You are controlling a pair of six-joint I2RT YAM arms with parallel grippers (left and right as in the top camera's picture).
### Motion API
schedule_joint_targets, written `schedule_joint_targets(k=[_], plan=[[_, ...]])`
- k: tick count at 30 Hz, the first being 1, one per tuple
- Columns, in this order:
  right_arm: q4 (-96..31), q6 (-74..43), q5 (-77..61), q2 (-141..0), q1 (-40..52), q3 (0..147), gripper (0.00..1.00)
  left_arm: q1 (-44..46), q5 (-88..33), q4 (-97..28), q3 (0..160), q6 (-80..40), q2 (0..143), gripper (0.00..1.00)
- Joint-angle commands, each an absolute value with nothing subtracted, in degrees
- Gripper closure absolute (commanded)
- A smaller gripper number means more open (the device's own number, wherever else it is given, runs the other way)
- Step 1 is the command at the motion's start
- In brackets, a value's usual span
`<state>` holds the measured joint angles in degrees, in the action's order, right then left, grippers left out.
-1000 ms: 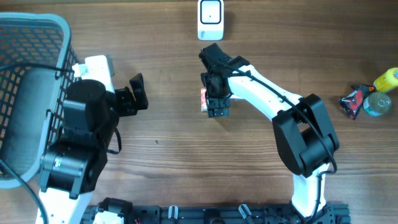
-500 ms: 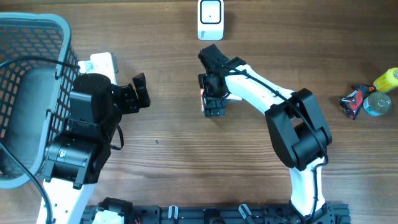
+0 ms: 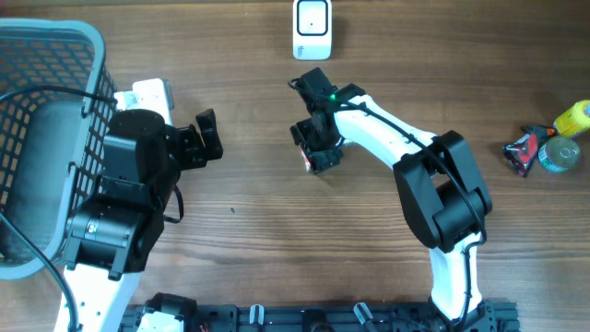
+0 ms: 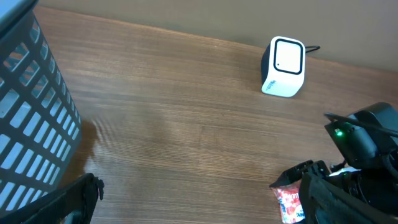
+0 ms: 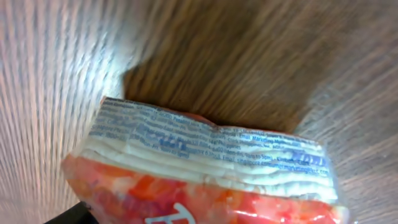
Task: Scan the item barcode
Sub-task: 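Lift the red snack pack with the right gripper toward the scanner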
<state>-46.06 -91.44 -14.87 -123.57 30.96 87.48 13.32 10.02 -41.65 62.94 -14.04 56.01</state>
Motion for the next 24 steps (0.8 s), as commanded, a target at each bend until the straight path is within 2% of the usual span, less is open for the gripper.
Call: schedule_joint_targets(k=[1,10,24], plan=[[-45.5,-82.2,-16.6,-126.9,30.3,86.9,0.26,12.8,9.9,-41.8,62.7,-14.6,55.9,0.0],[-46.1,-77.6,-40.8,-126.9,26.0,86.9,0.28,12.9,9.9,-42.3,62.7,-15.9,55.9,0.0],[-45.8,-57.2,-81.6,-126.9,18.0,86.9,0.31,12.9,9.9,-42.3,62.7,-15.9,56.0,0.0]])
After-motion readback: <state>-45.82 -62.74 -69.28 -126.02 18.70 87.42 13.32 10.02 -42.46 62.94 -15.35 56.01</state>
